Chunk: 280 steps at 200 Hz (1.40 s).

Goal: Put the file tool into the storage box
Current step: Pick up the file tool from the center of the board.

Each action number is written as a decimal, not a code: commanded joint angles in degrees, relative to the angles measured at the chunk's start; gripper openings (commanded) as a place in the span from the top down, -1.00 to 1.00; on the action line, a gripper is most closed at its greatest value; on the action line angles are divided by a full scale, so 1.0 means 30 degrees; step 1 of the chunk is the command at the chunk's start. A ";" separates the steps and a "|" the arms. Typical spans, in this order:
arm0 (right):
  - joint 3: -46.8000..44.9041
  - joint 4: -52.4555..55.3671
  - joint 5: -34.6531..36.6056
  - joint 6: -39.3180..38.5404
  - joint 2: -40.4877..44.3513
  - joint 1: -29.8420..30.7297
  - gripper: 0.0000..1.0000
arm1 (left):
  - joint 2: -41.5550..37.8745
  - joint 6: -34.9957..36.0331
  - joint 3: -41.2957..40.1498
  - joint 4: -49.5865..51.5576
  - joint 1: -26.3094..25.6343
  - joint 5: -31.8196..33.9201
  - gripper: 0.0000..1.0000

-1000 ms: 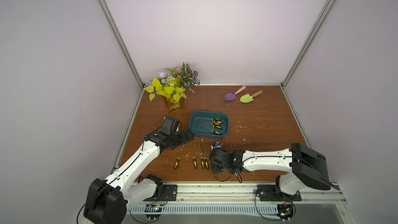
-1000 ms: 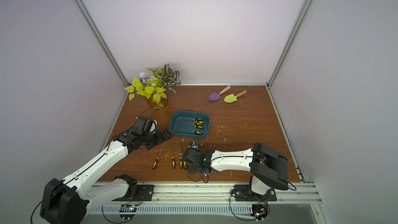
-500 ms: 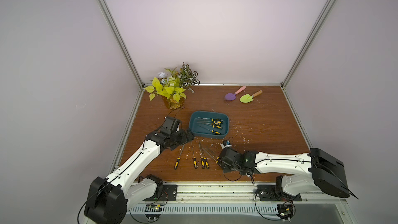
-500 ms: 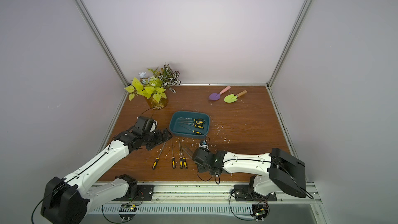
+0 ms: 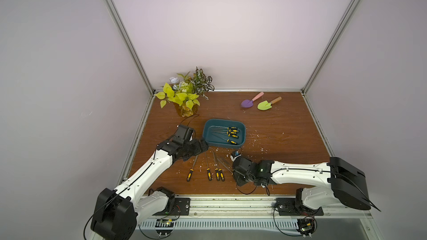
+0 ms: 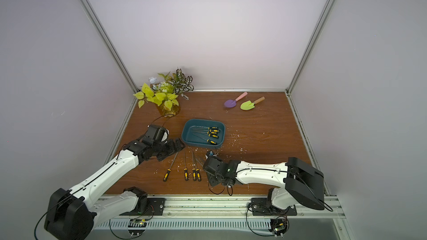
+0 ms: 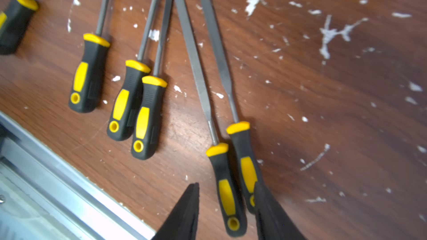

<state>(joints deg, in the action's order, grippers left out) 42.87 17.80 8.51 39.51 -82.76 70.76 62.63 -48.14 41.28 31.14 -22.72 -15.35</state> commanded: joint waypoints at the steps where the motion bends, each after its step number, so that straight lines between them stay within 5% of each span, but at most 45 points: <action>1: 0.0648 0.0220 -0.0469 -0.1312 -0.0379 0.0014 0.12 | -0.0135 0.0143 0.0199 0.0280 -0.0220 -0.0018 -0.99; 140: 0.0285 0.0900 -0.0467 -0.1656 -0.2086 0.0559 0.29 | 0.0129 0.0200 0.0215 0.0239 -0.0220 0.0077 -1.00; 191: 0.0515 0.0775 -0.0071 -0.1760 -0.2140 0.0727 0.65 | 0.0277 0.0250 0.0261 0.0258 -0.0220 0.0051 -1.00; 222: 0.0764 0.1118 0.0659 -0.2668 -0.1087 0.0736 0.86 | -0.0052 0.0197 0.0391 0.0273 -0.0220 0.0112 -0.99; 280: 0.1960 0.2708 0.2227 -0.5006 0.3177 -0.0480 0.89 | -0.1098 0.0138 0.1632 0.0259 -0.0220 0.0984 -0.99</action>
<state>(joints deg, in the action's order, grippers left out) 45.15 22.90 11.60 29.04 -78.89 71.70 60.82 -48.07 42.70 31.35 -22.83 -14.46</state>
